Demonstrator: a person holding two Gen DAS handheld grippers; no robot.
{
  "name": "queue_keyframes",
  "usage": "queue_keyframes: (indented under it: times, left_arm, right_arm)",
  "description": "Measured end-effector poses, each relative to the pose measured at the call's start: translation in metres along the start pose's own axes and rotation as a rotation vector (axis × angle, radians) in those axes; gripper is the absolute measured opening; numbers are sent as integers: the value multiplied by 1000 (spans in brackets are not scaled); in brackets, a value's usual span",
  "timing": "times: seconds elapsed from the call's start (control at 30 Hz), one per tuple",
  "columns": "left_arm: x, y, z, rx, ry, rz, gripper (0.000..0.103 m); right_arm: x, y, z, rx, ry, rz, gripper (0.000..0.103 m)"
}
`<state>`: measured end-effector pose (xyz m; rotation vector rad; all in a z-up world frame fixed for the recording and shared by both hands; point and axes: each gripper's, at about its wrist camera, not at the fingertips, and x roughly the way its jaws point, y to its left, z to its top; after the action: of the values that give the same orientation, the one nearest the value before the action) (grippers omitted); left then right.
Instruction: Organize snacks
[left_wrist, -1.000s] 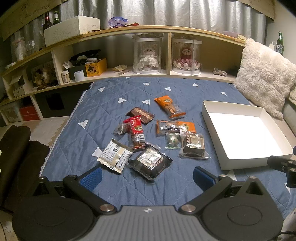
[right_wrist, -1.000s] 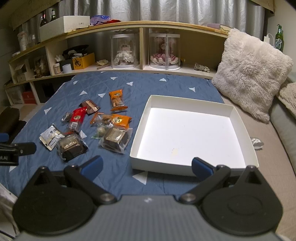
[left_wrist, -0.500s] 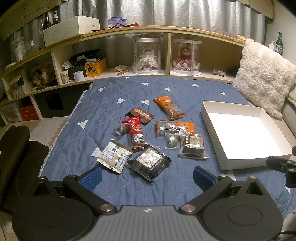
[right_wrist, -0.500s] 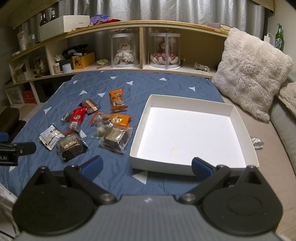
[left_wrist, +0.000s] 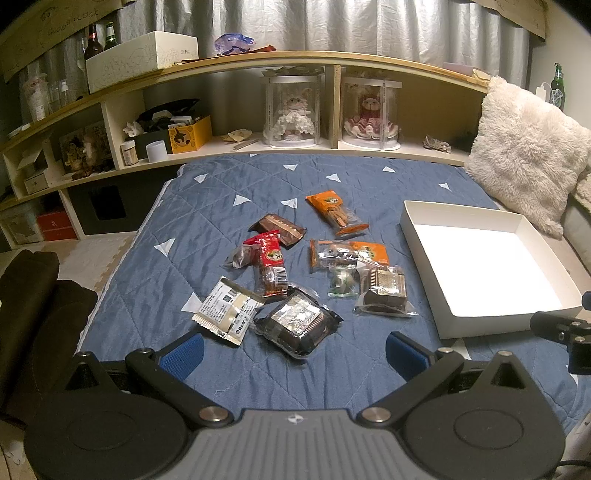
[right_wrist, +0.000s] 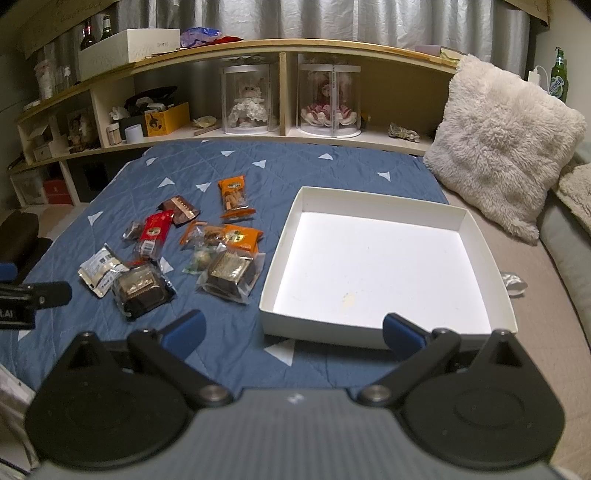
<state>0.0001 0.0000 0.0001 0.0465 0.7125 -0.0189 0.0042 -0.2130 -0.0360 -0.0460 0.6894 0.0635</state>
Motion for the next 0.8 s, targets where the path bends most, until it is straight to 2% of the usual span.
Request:
queue_keyframes:
  times: [0.8]
  left_arm:
    - [0,0,0,-1,-1,-1,103]
  right_arm:
    - [1,-1,-2,0,2,-1,103]
